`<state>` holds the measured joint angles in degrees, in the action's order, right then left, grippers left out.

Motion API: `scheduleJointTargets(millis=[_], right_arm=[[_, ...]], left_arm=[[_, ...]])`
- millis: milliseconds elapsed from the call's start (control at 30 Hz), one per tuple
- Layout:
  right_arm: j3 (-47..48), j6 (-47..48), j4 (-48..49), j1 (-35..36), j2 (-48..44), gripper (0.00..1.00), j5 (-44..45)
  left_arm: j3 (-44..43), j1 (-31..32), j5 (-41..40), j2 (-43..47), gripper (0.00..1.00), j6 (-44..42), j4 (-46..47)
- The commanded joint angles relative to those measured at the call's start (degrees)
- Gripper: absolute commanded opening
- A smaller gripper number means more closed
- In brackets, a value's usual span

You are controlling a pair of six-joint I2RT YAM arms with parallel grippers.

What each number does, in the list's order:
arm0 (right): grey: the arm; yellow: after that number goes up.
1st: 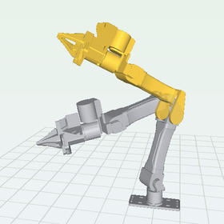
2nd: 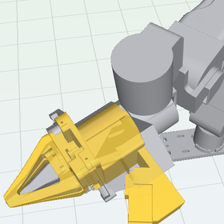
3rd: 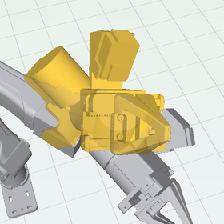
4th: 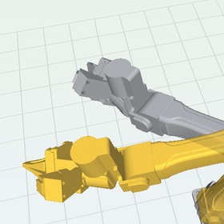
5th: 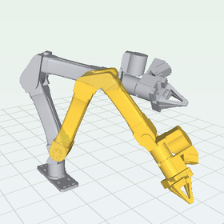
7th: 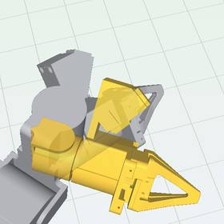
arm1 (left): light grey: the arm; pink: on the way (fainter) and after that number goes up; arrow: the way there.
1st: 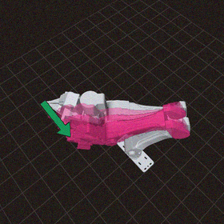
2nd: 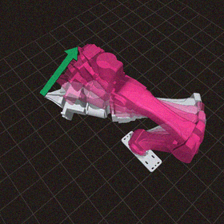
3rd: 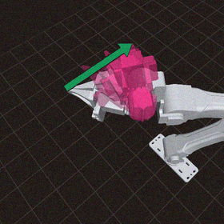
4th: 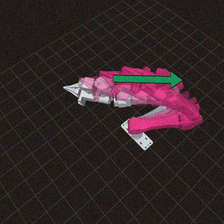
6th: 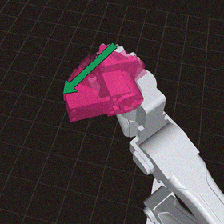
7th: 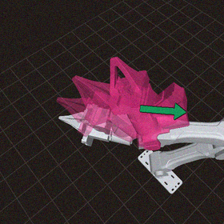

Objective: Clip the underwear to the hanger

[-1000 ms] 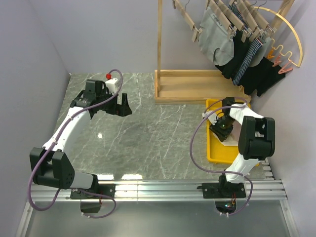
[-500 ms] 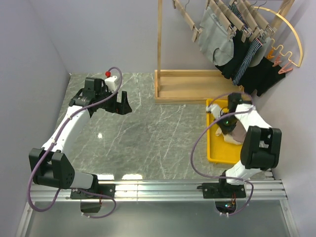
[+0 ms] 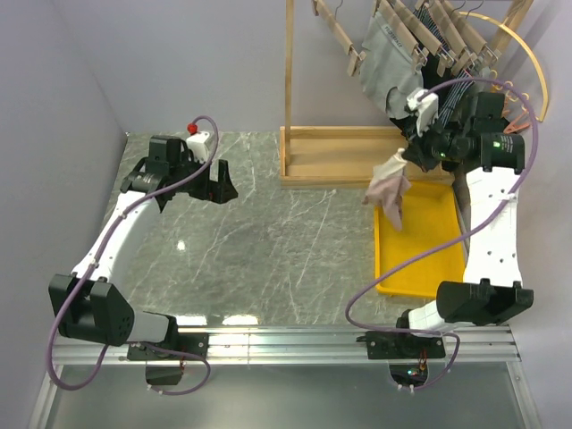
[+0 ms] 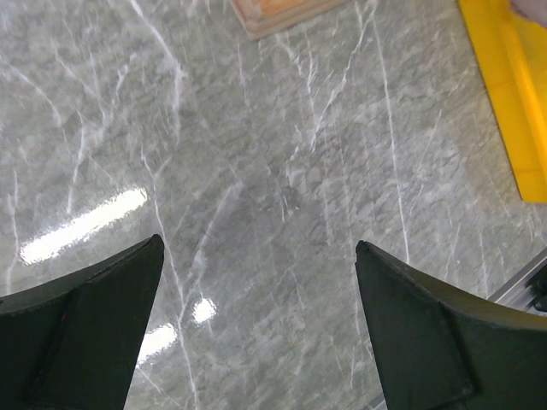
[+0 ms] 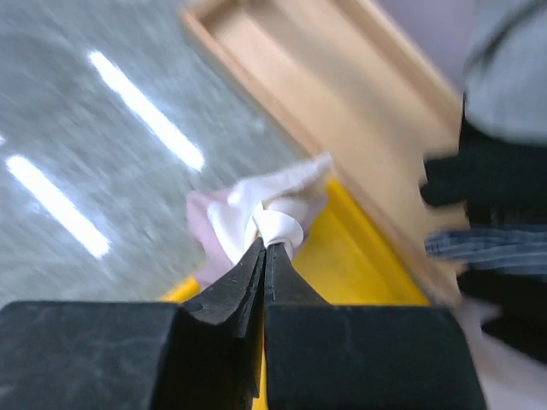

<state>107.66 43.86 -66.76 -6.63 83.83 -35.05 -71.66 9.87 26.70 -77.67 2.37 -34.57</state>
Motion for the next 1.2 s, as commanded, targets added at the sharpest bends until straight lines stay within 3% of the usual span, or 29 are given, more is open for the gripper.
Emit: scheduleJointTargets(millis=[0, 233, 467, 567, 700, 833, 1000, 1167], right_arm=[[6.2, -8.8, -0.1, 2.8, -0.9, 0.0, -8.5], [3.0, -20.0, 11.5, 12.4, -5.6, 0.0, -11.2], [-13.9, -23.5, 15.5, 23.7, -7.1, 0.0, -13.6], [-23.2, -24.9, 20.3, 23.8, -9.9, 0.0, -11.4], [-33.3, -19.9, 17.5, 23.9, -8.3, 0.0, -4.4], [-42.1, -17.2, 16.3, 23.9, -7.2, 0.0, 1.3], [-46.3, -17.3, 17.8, 23.9, -9.5, 0.0, 2.6], [-48.7, -17.7, 18.1, 23.9, -10.6, 0.0, 3.0]], left_arm=[[-3.2, -0.2, 1.8, 3.4, 0.99, -0.1, 1.9], [-4.5, -0.2, 5.2, 4.7, 0.99, -0.3, 1.1], [-0.7, -0.2, 9.3, 6.5, 0.98, -4.7, 2.4], [2.9, -0.2, 12.1, 6.8, 0.94, -8.8, 3.2], [10.2, 0.4, 16.4, 7.9, 0.9, -12.4, 9.4], [12.8, 5.6, 15.4, 4.6, 0.85, -15.8, 10.9], [13.8, 13.5, 10.7, -3.4, 0.76, -15.0, 13.5], [13.0, 16.2, 7.3, -12.1, 0.63, -10.5, 16.5]])
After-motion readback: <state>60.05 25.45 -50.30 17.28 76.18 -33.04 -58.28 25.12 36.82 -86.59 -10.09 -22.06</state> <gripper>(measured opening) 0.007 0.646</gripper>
